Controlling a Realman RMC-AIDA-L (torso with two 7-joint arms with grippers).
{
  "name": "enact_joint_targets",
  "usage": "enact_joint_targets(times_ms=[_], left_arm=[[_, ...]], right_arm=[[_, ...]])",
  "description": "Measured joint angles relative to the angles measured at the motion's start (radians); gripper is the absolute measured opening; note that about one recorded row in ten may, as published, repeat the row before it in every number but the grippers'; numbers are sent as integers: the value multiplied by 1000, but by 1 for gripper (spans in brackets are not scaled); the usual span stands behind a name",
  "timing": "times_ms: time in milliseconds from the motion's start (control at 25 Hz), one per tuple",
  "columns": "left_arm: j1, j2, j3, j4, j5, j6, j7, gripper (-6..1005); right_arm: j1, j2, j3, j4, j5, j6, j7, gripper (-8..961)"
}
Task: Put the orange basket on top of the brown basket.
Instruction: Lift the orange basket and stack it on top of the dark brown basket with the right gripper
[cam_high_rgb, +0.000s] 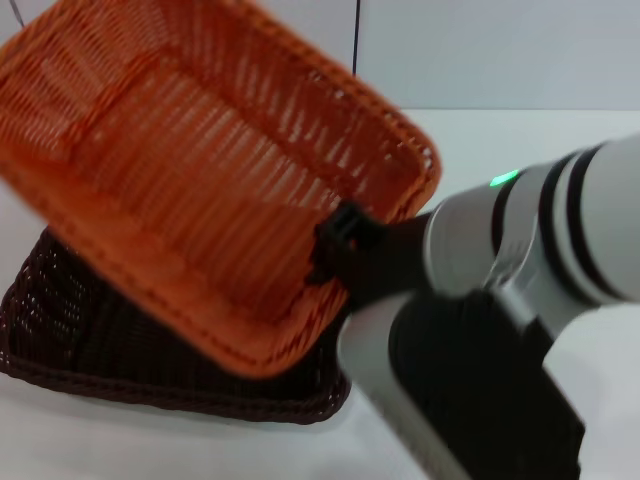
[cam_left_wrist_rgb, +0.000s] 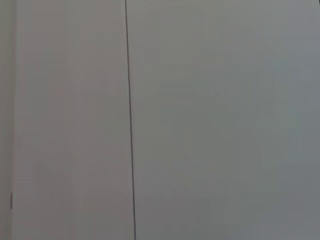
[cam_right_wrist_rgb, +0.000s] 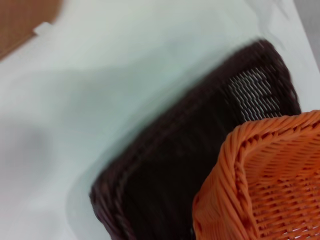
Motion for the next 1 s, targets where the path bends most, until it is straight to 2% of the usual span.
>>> enact_joint_targets(times_ms=[360,480,520,640,1000], left_arm=[[4,0,33,-3,-14,-2,-15,722],[4,0,35,-1,-16,-3,-15,722],[4,0,36,-1,-16,-3,-15,722],[3,0,41,-1,-16,-3,-15,722],[-9,6,51,0,-16,-19,-16,722]], right_arm=[[-26,1,-110,48,-85,36,26,153],[-62,2,-162,57,-145,95,42,155],[-94,3,-198,63,-187,149,43,156],[-116,3,-227,65,-215,184,49,158],[-152,3,-295,-5,-225,150,97,478]])
